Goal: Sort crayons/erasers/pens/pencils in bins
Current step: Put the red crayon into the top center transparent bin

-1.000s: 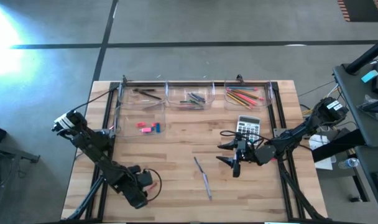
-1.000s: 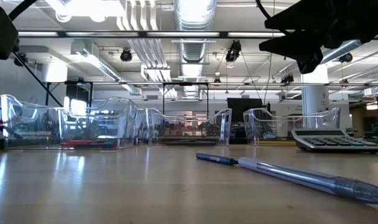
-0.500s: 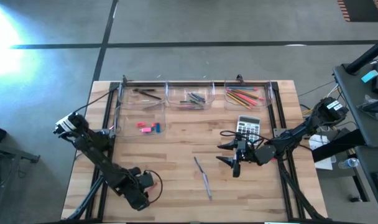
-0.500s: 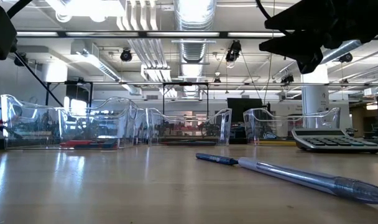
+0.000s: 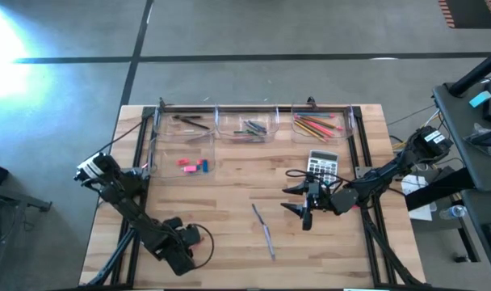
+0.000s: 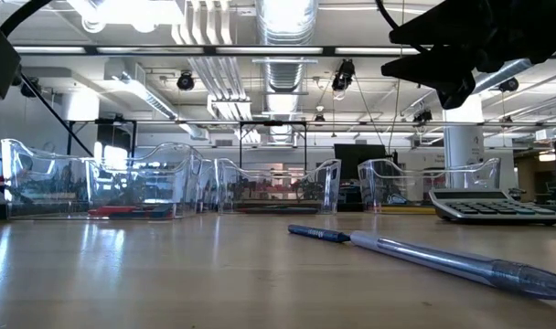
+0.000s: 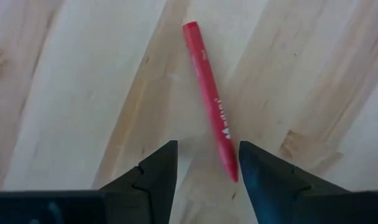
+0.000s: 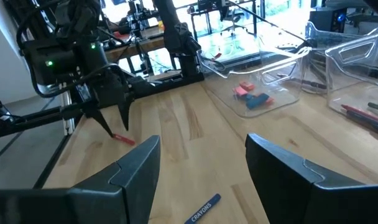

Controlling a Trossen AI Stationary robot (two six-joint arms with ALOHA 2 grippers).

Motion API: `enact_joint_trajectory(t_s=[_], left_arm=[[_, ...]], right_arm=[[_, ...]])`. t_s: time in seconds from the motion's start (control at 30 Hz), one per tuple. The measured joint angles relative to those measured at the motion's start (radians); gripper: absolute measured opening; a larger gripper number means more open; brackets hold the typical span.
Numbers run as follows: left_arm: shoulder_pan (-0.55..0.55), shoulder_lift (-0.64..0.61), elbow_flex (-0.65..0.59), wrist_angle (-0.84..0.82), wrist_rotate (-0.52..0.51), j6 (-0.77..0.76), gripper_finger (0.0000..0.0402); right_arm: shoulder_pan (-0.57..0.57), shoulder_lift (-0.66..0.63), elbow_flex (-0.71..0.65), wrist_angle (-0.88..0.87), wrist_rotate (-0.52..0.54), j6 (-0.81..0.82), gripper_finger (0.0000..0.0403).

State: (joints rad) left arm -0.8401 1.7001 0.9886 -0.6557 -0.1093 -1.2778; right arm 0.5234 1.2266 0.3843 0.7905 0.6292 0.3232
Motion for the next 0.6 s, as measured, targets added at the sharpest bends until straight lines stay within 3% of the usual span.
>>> enact_joint_trajectory(t_s=[0.47, 0.6], left_arm=[[0.001, 0.071, -0.003, 0.002, 0.029, 0.000, 0.0157], [0.001, 0.077, -0.008, -0.007, 0.037, 0.000, 0.0138]], right_arm=[[0.000, 0.000, 0.000, -0.001, 0.000, 0.002, 0.0224], [0.000, 0.000, 0.000, -0.001, 0.000, 0.003, 0.0224]])
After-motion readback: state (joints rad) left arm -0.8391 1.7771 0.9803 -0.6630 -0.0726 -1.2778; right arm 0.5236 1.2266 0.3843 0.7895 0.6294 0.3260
